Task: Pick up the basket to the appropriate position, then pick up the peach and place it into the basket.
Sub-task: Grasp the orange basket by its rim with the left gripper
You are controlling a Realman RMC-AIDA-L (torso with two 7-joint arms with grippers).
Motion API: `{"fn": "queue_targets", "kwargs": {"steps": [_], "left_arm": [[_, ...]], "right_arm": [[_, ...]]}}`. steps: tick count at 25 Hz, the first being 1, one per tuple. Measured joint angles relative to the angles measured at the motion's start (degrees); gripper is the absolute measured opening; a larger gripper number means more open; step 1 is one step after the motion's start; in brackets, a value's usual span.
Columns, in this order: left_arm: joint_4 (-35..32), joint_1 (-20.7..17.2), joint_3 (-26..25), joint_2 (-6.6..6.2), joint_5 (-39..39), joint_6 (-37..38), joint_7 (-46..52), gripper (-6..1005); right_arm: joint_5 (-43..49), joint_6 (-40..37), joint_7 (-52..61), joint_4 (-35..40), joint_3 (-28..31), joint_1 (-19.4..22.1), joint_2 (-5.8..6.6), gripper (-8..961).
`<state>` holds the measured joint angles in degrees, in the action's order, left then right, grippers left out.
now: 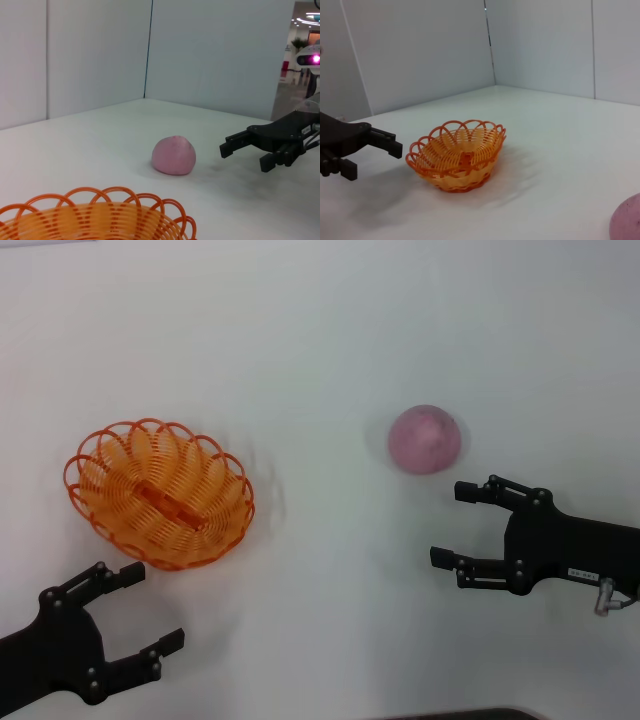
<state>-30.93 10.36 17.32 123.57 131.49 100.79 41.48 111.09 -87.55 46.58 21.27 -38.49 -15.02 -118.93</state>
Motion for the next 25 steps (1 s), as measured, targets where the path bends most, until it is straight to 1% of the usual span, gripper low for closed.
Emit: {"fn": "queue_targets", "kwargs": {"steps": [9, 13, 14, 16, 19, 23, 25], "left_arm": [[0.00, 0.01, -0.05, 0.00, 0.00, 0.11, 0.21, 853], [-0.02, 0.14, -1.56, -0.07, 0.00, 0.31, 2.84, 852], [-0.39, 0.41, -2.68, -0.33, 0.00, 0.70, 6.30, 852], [-0.85, 0.61, -3.29, -0.54, 0.00, 0.98, 9.69, 851], [-2.54, 1.50, -4.19, -1.25, 0.02, 1.17, 21.96, 851], [-3.80, 3.54, -3.96, -2.79, 0.50, 0.41, 37.83, 850], [-4.00, 4.40, -4.00, -3.37, 0.55, -0.07, 42.35, 850]], "right_arm": [[0.00, 0.10, 0.00, 0.00, 0.00, -0.08, -0.07, 931], [0.00, 0.10, 0.03, 0.00, 0.26, -0.11, -0.07, 931], [0.00, 0.10, 0.08, 0.00, 0.31, -0.11, -0.07, 931], [0.00, 0.11, 0.13, 0.00, 0.33, -0.11, -0.07, 931], [0.00, 0.11, 0.23, 0.00, 0.35, -0.16, -0.13, 931], [-0.11, 0.10, 0.32, 0.00, 0.35, -0.26, -0.15, 931], [-0.13, 0.10, 0.45, 0.00, 0.35, -0.30, -0.16, 931]]}}
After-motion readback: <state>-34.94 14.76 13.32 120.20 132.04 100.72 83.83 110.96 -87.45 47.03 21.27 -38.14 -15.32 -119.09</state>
